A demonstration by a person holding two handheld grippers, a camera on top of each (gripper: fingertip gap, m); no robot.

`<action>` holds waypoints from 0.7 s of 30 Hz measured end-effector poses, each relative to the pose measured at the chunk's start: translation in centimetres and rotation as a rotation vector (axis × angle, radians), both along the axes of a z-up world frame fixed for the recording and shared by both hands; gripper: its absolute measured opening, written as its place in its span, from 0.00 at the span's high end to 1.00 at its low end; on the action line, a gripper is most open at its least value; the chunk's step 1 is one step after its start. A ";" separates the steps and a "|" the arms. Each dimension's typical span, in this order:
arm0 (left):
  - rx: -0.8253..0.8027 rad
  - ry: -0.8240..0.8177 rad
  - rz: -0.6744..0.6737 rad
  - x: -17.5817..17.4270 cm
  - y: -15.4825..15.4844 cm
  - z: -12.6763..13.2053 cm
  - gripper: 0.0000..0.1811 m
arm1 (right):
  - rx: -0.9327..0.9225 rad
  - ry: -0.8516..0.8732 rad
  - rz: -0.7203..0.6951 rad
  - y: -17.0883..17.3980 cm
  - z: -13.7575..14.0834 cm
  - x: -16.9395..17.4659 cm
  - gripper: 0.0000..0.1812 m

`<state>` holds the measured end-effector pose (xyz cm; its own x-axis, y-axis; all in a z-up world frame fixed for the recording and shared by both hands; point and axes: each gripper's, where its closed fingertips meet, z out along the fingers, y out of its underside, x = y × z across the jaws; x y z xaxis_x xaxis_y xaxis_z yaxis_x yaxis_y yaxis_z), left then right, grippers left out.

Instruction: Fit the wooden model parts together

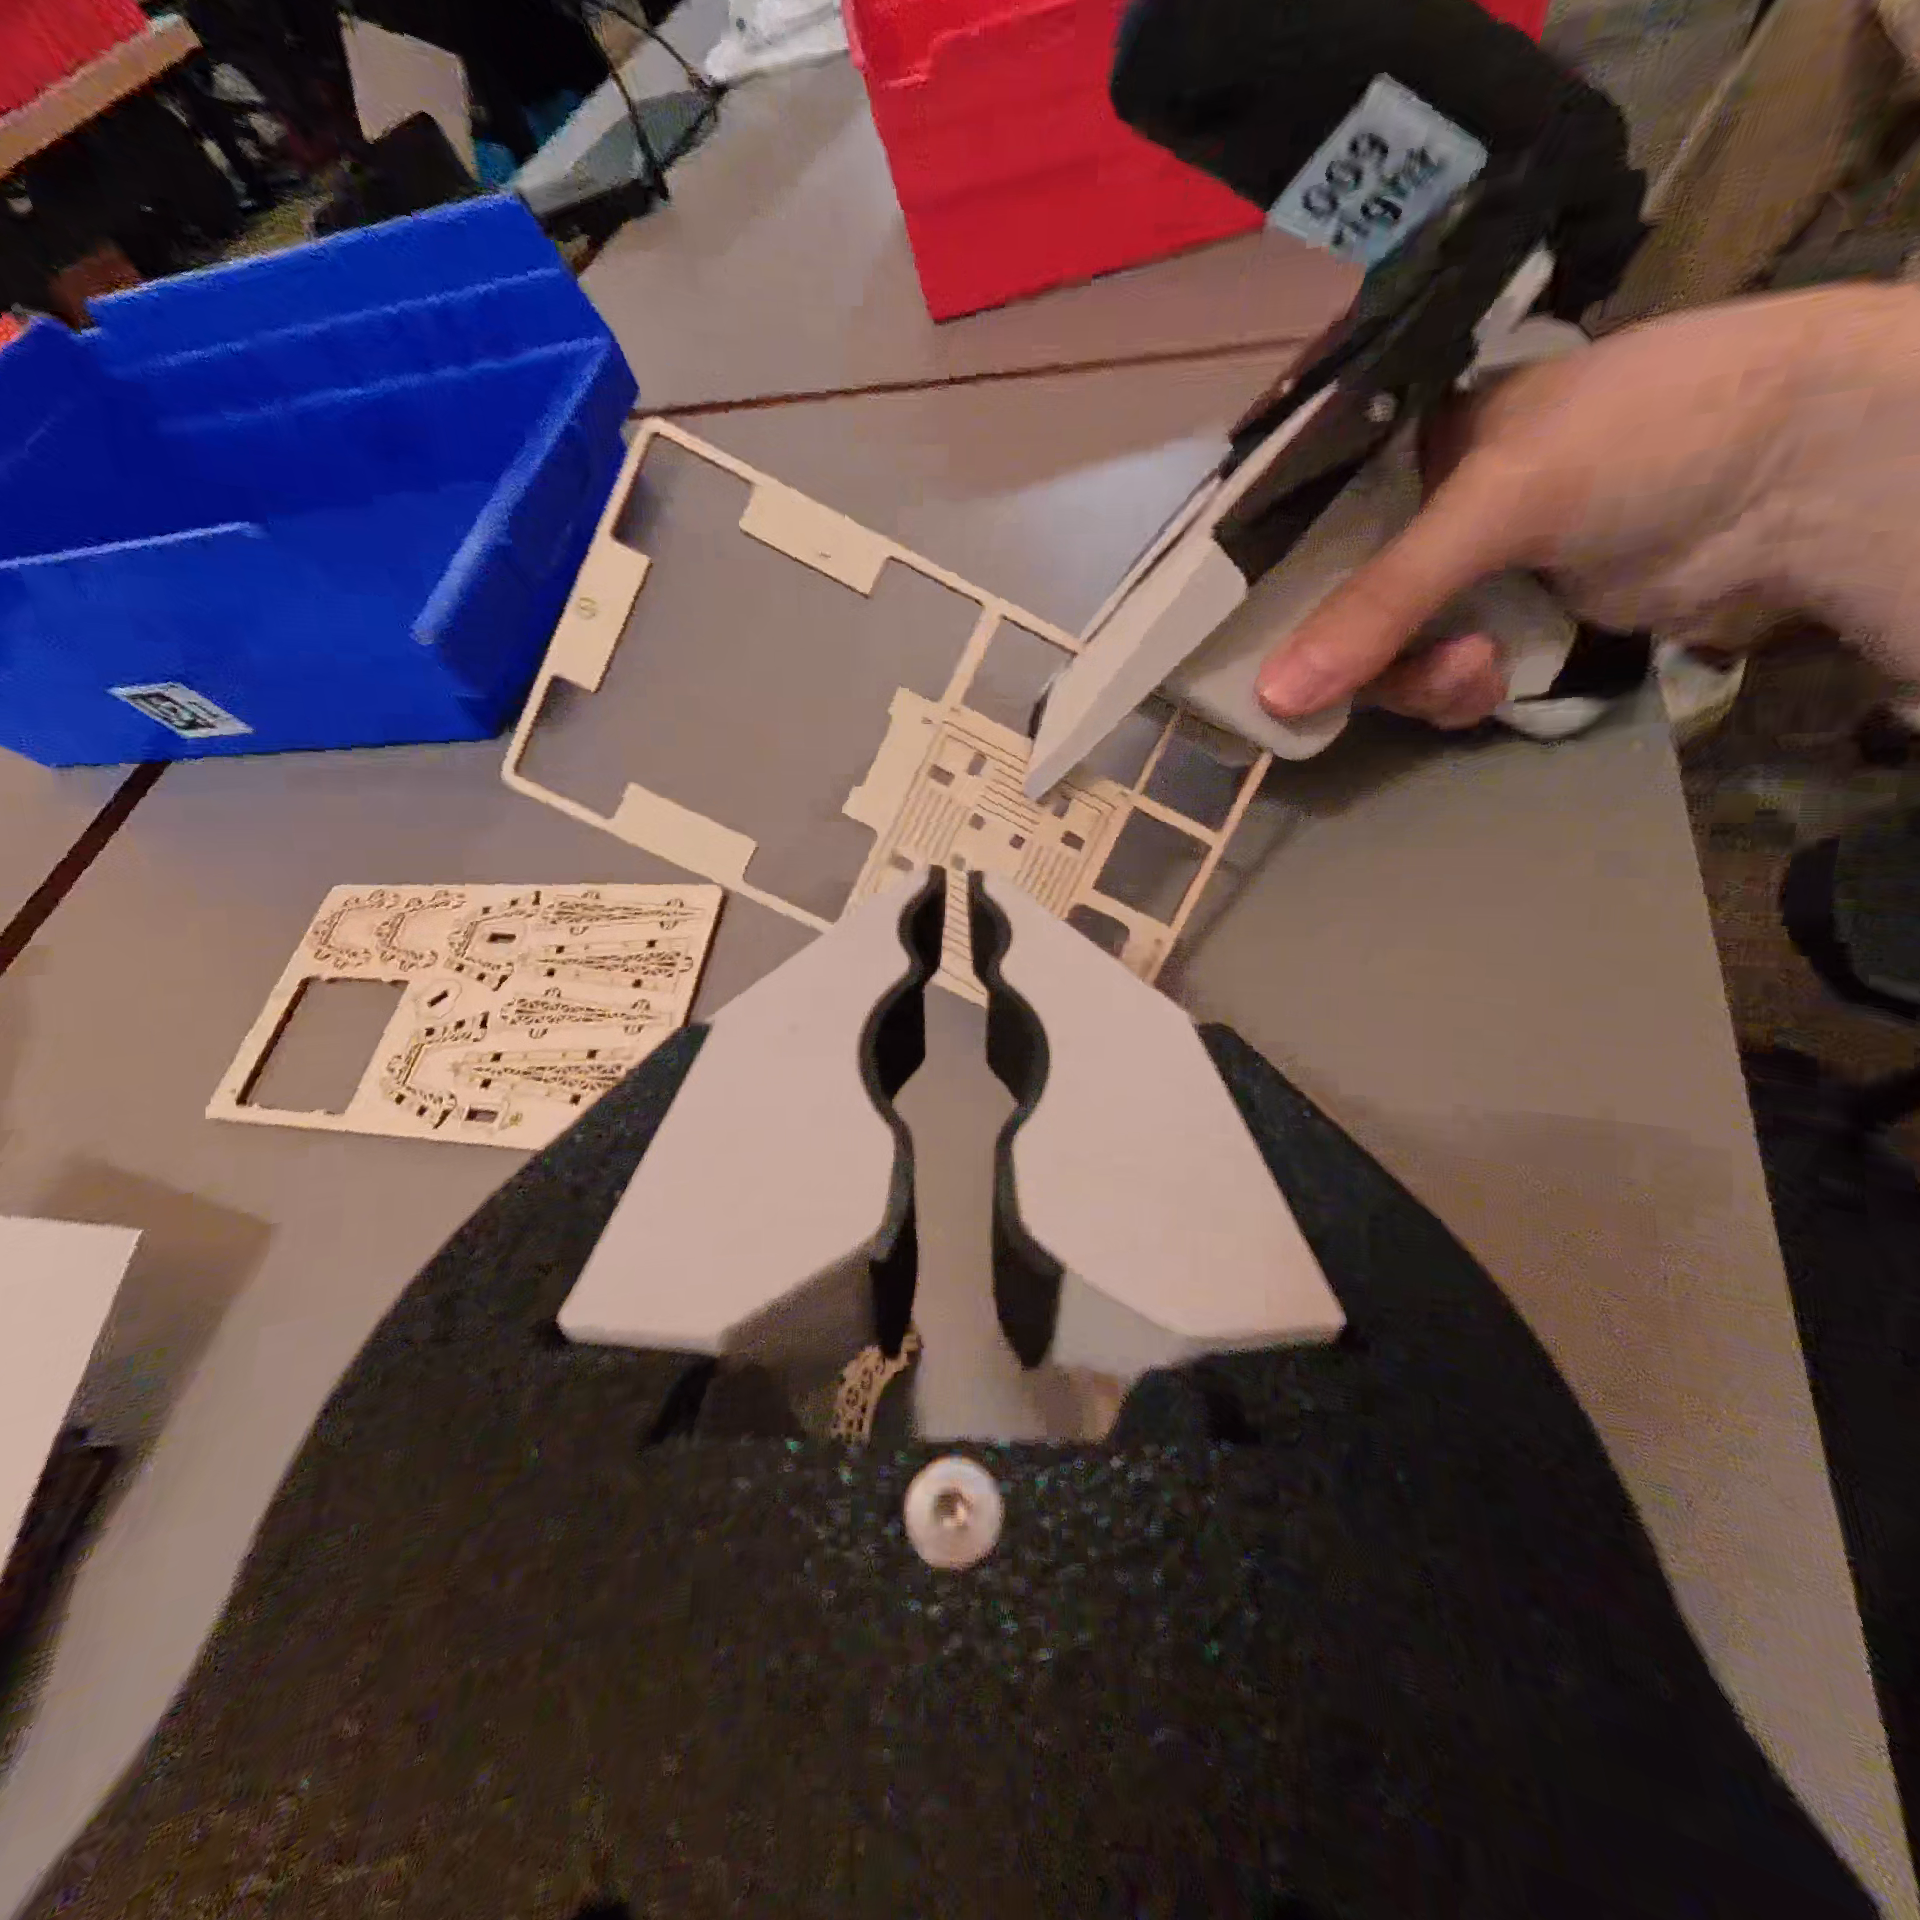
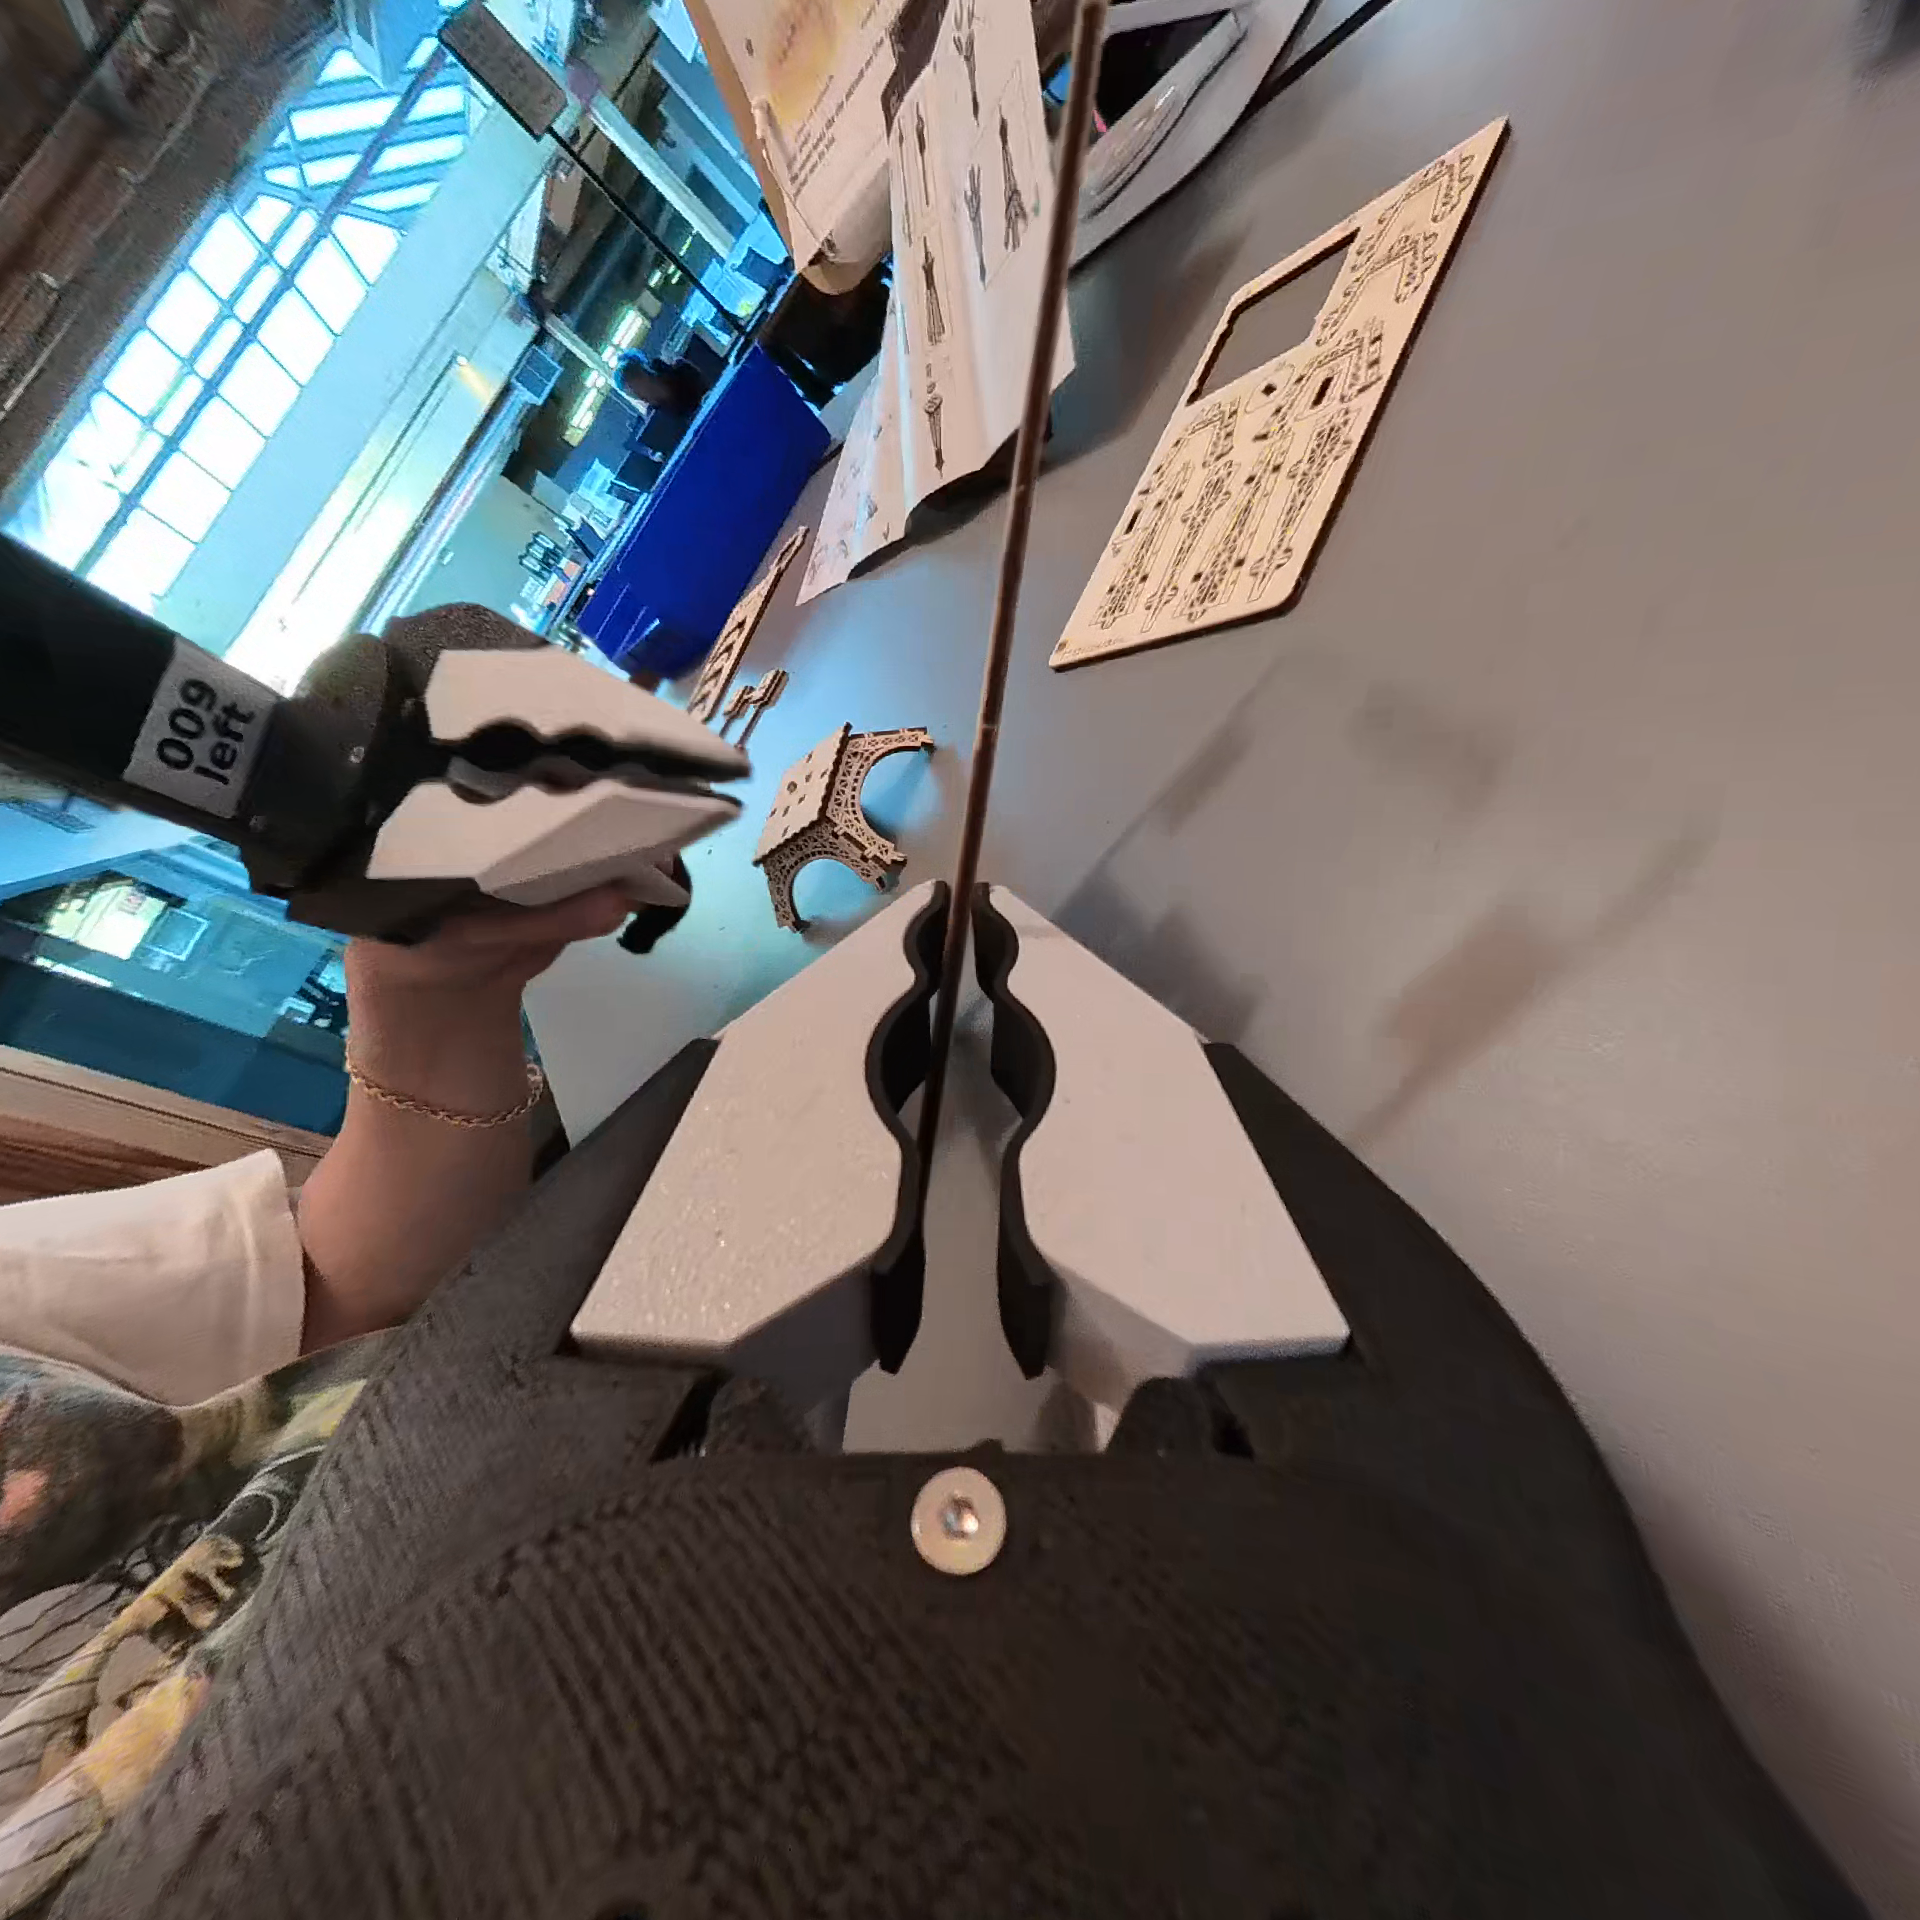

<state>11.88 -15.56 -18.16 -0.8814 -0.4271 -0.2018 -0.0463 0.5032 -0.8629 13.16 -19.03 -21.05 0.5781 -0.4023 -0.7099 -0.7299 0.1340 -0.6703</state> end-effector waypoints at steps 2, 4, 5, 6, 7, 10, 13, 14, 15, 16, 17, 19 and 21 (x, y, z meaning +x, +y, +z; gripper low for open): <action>0.121 0.008 -0.018 0.2 -0.2 -1.3 0.99 | 0.002 0.012 0.007 0.0 -0.1 -0.2 0.98; 0.203 -0.001 -0.066 0.2 -1.0 -2.2 0.88 | -0.009 0.026 0.019 -0.1 -0.4 -0.4 0.97; 0.231 -0.016 -0.083 0.4 -1.3 -2.4 0.82 | -0.016 0.035 0.018 -0.3 -0.6 -0.5 0.97; 0.255 -0.030 -0.095 0.7 -1.6 -2.6 0.79 | -0.021 0.044 0.023 -0.3 -0.7 -0.6 0.97; 0.274 -0.030 -0.105 1.0 -1.8 -2.9 0.77 | -0.019 0.051 0.030 -0.4 -0.8 -0.7 0.97; 0.297 0.112 -0.112 1.2 -2.1 -4.3 0.77 | -0.001 0.056 0.023 -0.5 -0.7 -0.6 0.97; 0.236 0.238 -0.116 0.9 -3.0 -5.0 0.76 | 0.034 0.054 0.027 -0.6 -0.2 -0.6 0.92; 0.220 0.261 -0.102 1.1 -3.2 -5.2 0.76 | 0.042 0.055 0.037 -0.6 -0.1 -0.7 0.91; 0.209 0.285 -0.096 1.2 -3.4 -5.5 0.73 | 0.032 0.059 0.041 -0.6 -0.3 -0.8 0.89; 0.204 0.309 -0.109 1.1 -3.4 -5.7 0.72 | 0.000 0.068 0.044 -0.7 -0.8 -0.9 0.91; 0.200 0.321 -0.127 1.0 -3.4 -5.8 0.70 | -0.027 0.070 0.051 -0.8 -1.1 -1.1 0.92; 0.173 0.322 -0.120 1.6 -3.0 -5.5 0.59 | -0.022 0.059 0.081 -0.8 -0.9 -1.5 0.99; 0.136 0.320 -0.102 2.4 -2.4 -4.8 0.66 | 0.002 0.046 0.077 -1.0 -0.5 -1.5 0.99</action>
<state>14.29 -17.99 -22.95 -0.9457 -0.3224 0.0426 -0.2475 0.6285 -0.7374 11.66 -20.05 -21.51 0.5741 -0.3565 -0.7371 -0.7681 0.0772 -0.6356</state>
